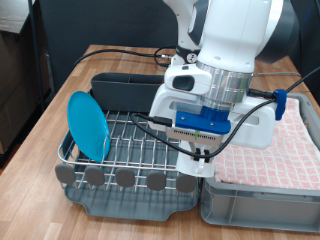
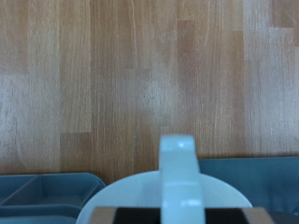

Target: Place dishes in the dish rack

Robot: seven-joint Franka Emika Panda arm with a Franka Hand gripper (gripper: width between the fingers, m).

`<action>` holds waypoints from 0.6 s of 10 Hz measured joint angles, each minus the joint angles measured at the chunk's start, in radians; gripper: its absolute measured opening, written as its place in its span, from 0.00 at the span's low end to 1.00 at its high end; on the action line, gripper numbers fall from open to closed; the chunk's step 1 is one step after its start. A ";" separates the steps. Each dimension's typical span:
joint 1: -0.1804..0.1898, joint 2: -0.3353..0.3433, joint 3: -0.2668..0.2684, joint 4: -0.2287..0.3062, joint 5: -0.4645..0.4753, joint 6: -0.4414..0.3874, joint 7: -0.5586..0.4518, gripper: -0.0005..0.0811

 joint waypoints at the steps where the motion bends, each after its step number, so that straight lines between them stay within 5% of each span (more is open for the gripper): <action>1: -0.009 0.012 0.008 0.004 0.009 0.002 -0.007 0.09; 6: -0.040 0.062 0.032 0.029 0.029 0.016 -0.027 0.09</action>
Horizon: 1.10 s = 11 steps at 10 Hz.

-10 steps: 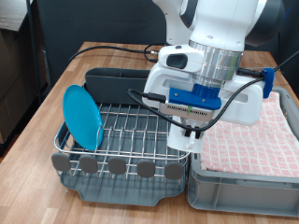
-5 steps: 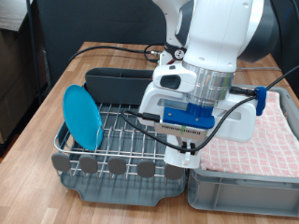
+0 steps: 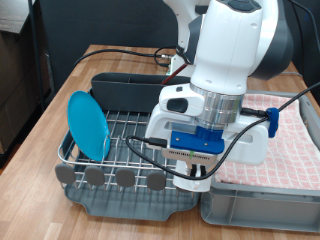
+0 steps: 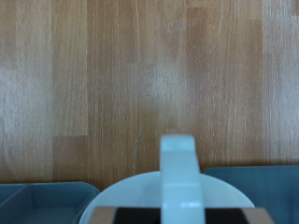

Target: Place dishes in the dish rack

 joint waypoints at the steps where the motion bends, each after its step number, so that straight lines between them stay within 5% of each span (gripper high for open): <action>1: -0.004 0.007 0.002 0.005 0.001 0.001 -0.001 0.09; 9: -0.034 0.042 0.024 0.041 0.003 -0.001 -0.011 0.12; 10: -0.034 0.044 0.024 0.046 0.003 -0.008 -0.013 0.35; 11: -0.035 0.044 0.025 0.054 0.003 -0.024 -0.019 0.35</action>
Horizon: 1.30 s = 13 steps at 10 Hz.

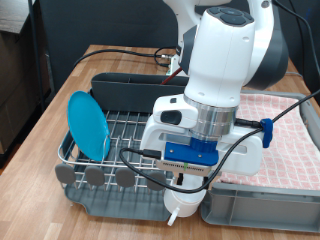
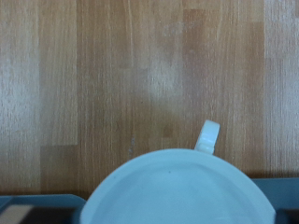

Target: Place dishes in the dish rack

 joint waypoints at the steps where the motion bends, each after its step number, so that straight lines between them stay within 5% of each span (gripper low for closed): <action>1: -0.001 0.000 0.002 0.013 0.000 -0.034 -0.007 0.57; 2: -0.001 0.000 0.003 0.033 0.000 -0.082 -0.012 0.78; 3: -0.001 0.000 0.003 0.055 0.000 -0.134 -0.016 0.78; 4: -0.001 0.000 0.003 0.076 0.000 -0.175 -0.019 0.94; 8: -0.001 -0.014 0.001 0.136 -0.001 -0.287 -0.020 0.99; 13: 0.007 -0.061 -0.011 0.151 -0.022 -0.304 -0.019 0.99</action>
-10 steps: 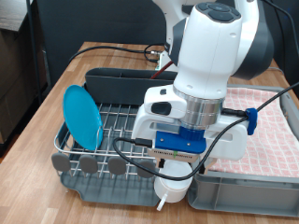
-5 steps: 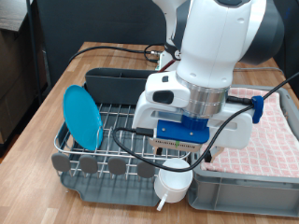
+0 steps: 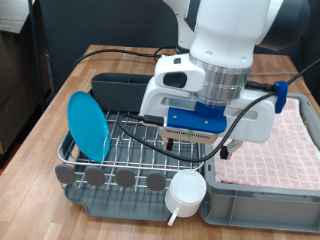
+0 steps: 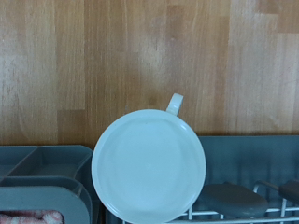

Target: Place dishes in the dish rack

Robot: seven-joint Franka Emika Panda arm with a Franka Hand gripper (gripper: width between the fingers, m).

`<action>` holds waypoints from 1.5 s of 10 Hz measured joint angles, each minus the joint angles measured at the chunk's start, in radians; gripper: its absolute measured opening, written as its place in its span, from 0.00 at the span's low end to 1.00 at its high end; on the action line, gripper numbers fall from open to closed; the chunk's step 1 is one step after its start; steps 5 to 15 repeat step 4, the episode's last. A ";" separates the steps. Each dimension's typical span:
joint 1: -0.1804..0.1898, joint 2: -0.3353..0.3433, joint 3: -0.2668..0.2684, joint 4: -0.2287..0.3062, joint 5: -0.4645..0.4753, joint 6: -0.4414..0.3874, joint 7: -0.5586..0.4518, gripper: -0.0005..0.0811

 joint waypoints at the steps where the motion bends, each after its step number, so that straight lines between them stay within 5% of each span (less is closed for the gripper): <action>1: 0.004 -0.010 -0.004 0.003 -0.010 -0.005 0.000 0.99; 4: 0.010 -0.041 -0.009 0.024 -0.033 -0.058 0.001 0.99; 15: 0.010 -0.041 -0.009 0.024 -0.033 -0.058 0.001 0.99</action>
